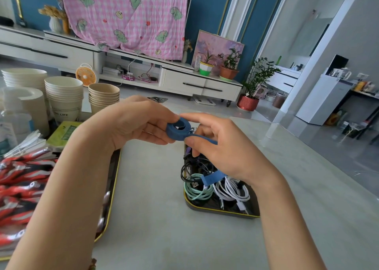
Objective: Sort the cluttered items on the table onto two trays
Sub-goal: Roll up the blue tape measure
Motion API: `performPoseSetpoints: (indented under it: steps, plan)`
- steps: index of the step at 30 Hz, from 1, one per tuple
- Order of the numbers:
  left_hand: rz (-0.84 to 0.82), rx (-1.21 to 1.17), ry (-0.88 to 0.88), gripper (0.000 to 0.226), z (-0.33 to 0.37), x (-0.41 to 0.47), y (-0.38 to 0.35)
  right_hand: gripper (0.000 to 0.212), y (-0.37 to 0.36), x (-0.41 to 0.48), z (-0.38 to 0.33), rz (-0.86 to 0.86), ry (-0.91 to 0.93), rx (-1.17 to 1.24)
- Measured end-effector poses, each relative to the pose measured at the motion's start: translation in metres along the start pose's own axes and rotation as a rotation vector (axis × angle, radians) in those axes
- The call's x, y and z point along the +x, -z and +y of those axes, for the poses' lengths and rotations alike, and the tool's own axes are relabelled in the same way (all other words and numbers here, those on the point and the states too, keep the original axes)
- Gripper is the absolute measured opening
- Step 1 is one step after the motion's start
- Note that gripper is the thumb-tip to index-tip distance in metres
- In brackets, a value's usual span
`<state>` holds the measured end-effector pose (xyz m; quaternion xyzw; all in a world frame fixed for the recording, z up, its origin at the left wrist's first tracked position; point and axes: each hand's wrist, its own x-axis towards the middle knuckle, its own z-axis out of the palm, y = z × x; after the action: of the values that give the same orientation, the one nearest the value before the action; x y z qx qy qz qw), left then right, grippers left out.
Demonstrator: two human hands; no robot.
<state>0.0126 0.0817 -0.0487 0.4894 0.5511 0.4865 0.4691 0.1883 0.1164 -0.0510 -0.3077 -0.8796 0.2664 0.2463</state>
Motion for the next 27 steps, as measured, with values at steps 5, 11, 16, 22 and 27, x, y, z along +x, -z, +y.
performPoseSetpoints:
  steps: [5,11,16,22,27]
  plan:
    - [-0.071,-0.036,-0.011,0.03,-0.001,-0.001,-0.001,0.035,0.0,0.0,0.001,0.05,0.03,0.023]
    - [-0.032,-0.168,-0.093,0.032,0.002,0.002,-0.014,0.024,-0.002,0.003,0.001,0.318,0.013,0.03]
    - [0.07,-0.246,-0.115,0.01,0.004,0.007,-0.03,0.025,-0.01,0.006,0.004,0.509,-0.004,-0.025]
    - [-0.161,-0.024,0.008,0.016,-0.002,0.001,-0.005,0.045,-0.004,0.001,0.004,0.064,-0.027,0.058]
    - [-0.306,0.017,0.051,0.036,-0.006,-0.003,0.005,0.041,0.001,-0.003,0.002,-0.113,-0.013,0.162]
